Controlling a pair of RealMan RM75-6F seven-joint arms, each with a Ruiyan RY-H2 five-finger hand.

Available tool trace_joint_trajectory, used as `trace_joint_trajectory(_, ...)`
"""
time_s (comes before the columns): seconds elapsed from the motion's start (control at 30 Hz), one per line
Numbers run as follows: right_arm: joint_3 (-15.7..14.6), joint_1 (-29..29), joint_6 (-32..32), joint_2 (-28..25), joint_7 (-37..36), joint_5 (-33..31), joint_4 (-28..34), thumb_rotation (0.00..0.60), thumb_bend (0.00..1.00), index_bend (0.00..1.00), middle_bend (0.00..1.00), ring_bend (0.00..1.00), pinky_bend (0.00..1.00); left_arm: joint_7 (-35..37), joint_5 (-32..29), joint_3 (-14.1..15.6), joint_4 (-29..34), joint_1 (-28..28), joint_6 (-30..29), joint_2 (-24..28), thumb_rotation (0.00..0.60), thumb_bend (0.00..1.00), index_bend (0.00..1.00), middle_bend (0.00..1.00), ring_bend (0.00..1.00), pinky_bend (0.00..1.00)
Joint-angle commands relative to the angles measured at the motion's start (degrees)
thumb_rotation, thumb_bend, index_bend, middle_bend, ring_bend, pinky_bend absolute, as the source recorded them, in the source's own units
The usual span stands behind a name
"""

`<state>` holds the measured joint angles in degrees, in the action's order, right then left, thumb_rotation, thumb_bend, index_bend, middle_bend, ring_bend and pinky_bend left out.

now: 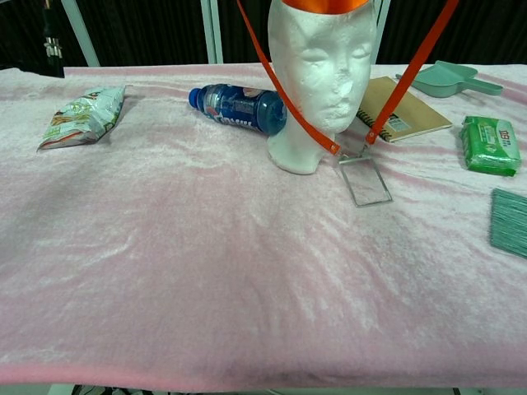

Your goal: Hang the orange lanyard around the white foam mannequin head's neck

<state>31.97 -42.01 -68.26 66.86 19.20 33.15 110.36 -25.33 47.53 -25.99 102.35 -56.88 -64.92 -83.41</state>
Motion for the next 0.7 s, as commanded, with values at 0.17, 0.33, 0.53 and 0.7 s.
trace_joint_trajectory(0.17, 1.5, -4.0, 4.2, 0.0, 0.8, -5.8, -5.5, 0.600, 0.58, 0.79, 0.27, 0.29, 0.21, 3.3, -1.6, -2.0, -3.2, -0.2, -0.9, -1.2, 0.600, 0.46, 0.65, 0.37, 0.25, 0.33)
trace_joint_trajectory(0.33, 1.7, -6.7, 7.0, 0.9, 1.1, -8.1, -9.9, 0.600, 0.58, 0.79, 0.27, 0.29, 0.21, 6.3, -3.0, -4.0, -6.7, -0.6, -2.1, -3.2, 0.600, 0.46, 0.65, 0.37, 0.25, 0.33)
trace_joint_trajectory(0.53, 2.1, -10.1, 10.3, 2.4, 1.2, -11.3, -15.7, 0.600, 0.58, 0.79, 0.27, 0.29, 0.21, 8.5, -6.5, -6.1, -11.5, -1.6, -1.3, -5.1, 0.600, 0.45, 0.64, 0.37, 0.25, 0.33)
trace_joint_trajectory(0.7, 1.6, -12.6, 13.6, 4.3, 1.0, -12.9, -22.0, 0.600, 0.58, 0.79, 0.27, 0.29, 0.21, 9.5, -8.0, -6.9, -16.3, -2.8, -0.1, -6.6, 0.600, 0.45, 0.63, 0.37, 0.25, 0.34)
